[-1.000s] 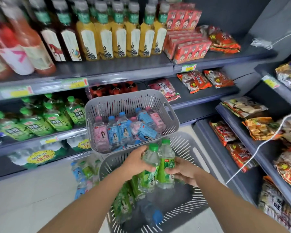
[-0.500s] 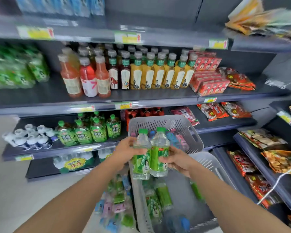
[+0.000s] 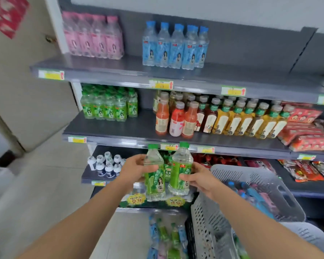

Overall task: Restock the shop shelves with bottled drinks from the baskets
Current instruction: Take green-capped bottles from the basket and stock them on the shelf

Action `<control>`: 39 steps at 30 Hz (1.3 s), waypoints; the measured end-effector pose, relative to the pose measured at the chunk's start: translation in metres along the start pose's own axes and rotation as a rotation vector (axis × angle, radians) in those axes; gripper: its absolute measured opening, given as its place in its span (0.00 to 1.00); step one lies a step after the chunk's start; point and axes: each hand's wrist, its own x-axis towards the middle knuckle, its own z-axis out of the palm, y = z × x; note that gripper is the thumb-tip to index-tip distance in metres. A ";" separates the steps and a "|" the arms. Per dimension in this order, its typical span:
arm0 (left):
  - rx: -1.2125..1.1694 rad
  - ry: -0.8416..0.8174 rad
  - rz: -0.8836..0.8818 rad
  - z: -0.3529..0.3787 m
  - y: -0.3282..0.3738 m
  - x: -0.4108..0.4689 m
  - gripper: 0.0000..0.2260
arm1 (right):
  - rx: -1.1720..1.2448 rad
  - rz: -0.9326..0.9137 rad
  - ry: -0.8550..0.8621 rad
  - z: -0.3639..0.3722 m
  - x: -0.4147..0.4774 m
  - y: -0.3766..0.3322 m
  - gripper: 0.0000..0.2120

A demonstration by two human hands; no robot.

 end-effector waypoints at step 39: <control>-0.185 0.222 0.030 -0.219 0.056 0.248 0.32 | -0.302 -0.191 0.349 0.167 0.372 -0.125 0.32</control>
